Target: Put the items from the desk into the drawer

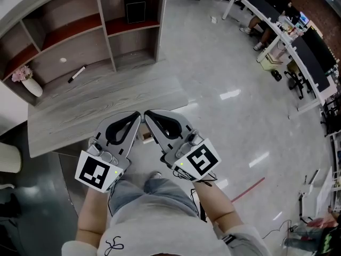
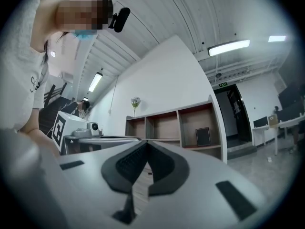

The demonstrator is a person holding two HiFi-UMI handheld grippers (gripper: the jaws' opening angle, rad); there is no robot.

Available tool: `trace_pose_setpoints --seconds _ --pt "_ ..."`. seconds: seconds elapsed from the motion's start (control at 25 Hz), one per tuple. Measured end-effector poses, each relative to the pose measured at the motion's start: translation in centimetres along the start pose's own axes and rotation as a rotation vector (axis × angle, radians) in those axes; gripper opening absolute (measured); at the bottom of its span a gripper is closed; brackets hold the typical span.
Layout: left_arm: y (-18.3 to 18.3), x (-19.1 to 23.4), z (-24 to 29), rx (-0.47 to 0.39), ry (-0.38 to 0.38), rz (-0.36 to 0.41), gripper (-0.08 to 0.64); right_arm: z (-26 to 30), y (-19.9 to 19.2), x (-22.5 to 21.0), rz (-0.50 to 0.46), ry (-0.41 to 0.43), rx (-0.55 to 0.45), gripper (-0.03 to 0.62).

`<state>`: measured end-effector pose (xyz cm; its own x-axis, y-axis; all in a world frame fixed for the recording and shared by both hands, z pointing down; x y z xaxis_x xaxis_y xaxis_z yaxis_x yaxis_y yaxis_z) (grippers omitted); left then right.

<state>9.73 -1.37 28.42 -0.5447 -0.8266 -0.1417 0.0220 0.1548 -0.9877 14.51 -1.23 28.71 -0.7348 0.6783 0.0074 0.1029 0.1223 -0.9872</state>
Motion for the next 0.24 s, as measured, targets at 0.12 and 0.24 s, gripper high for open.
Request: trace_pose_setpoints --seconds 0.12,0.24 --pt "0.16 0.17 0.01 0.000 0.010 0.003 0.011 0.19 0.04 -0.01 0.004 0.010 -0.002 0.008" --pt "0.21 0.12 0.19 0.003 0.013 0.005 0.011 0.15 0.08 -0.15 0.005 0.016 -0.003 0.008"
Point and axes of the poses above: the fingertips, and each gripper's own axes: z forward along the fingers, x to its left, y out of its top, the point moved 2 cm from there along -z, backward along the fingers, and after that the axes turned 5 degrees about -y, right-handed, at the moved point
